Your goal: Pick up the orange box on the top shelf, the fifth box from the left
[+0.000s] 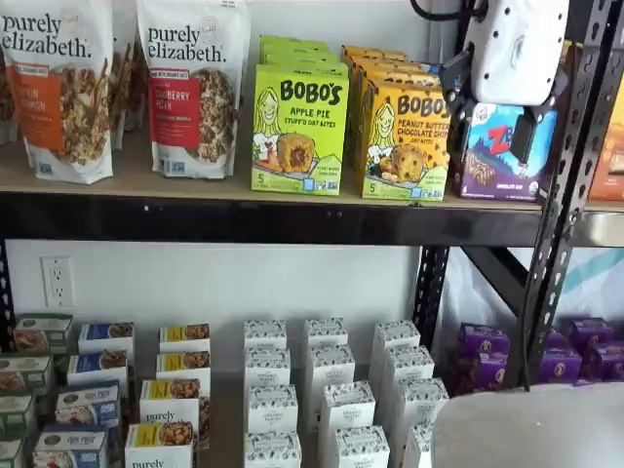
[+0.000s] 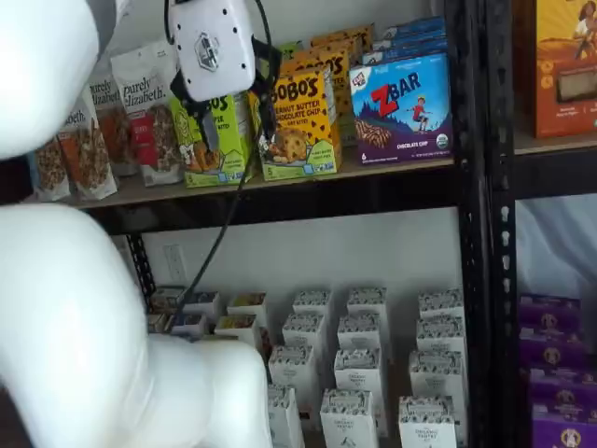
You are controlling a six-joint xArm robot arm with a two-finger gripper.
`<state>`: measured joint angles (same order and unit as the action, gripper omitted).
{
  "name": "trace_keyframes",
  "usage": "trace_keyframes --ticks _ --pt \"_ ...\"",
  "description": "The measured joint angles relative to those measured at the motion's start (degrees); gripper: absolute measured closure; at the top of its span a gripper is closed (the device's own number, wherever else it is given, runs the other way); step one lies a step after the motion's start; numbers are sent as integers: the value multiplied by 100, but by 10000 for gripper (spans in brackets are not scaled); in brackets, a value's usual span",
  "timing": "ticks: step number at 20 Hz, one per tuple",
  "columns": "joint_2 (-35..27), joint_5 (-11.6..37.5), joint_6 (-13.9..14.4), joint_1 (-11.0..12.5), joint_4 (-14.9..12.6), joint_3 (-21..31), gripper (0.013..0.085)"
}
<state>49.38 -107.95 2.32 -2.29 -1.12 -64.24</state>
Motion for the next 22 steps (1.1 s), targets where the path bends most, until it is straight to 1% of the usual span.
trace_keyframes --ticks 4,10,18,22 --pt "-203 342 -100 109 -23 -73 130" --pt "-710 805 -266 316 108 -342 130" --pt "-1297 1432 -236 289 90 -651 130" --pt "-1519 1741 -287 354 236 -806 130"
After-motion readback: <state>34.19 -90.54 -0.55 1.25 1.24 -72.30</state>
